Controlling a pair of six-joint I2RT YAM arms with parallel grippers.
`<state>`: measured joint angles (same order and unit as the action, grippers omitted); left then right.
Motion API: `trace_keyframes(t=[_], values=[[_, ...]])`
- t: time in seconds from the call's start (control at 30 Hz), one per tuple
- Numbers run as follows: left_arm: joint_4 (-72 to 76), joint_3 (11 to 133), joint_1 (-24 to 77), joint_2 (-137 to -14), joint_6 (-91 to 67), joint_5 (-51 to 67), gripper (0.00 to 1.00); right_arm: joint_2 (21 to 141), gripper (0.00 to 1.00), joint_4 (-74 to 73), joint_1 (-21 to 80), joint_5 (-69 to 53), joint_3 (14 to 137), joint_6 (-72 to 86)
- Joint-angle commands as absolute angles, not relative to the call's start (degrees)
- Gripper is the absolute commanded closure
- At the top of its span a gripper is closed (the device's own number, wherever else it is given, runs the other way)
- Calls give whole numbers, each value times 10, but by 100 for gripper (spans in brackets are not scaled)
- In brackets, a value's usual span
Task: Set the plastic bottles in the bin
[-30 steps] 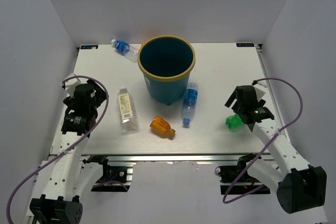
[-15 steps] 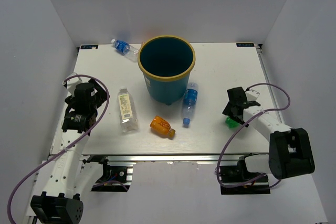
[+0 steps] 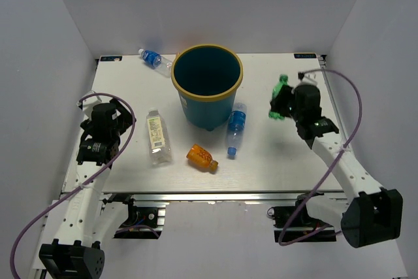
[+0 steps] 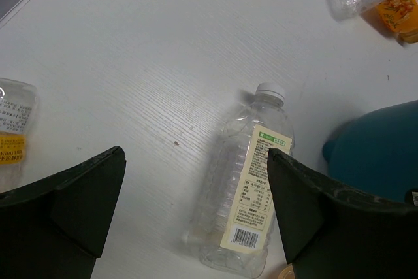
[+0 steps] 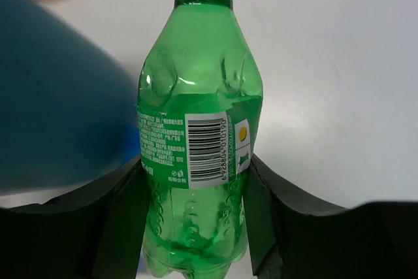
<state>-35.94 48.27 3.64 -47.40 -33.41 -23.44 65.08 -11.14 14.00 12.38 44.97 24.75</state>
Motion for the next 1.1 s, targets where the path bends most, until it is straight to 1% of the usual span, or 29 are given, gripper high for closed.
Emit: trace_keyframes(t=[0.0,0.07,0.13,0.2,0.3,0.4,0.47,0.5,0.53,0.6,0.93,1.07], values=[[-360,483,31,-470,-325,-222,2,616,72,32,178,-37,555,135],[-361,483,30,-474,-325,-220,2,637,69,47,234,-61,616,89],[-361,482,29,-475,-323,-215,2,676,67,49,296,-70,672,61],[-361,482,27,-479,-320,-210,2,710,67,45,336,-97,709,27],[-359,481,25,-482,-316,-201,2,782,65,30,357,-124,782,13],[-358,479,25,-484,-313,-190,2,870,60,1,365,-110,855,10],[-359,478,24,-485,-312,-190,2,897,58,-35,371,-100,892,6],[-359,479,24,-485,-311,-191,2,917,57,-34,376,-97,896,5],[-359,479,24,-486,-311,-191,2,925,53,-32,379,-92,900,5],[-359,478,23,-486,-310,-188,2,943,50,-32,385,-91,911,4],[-358,478,16,-495,-308,-179,2,962,45,-32,392,-70,923,3],[-357,478,14,-497,-307,-174,2,963,40,-31,392,-65,923,4]])
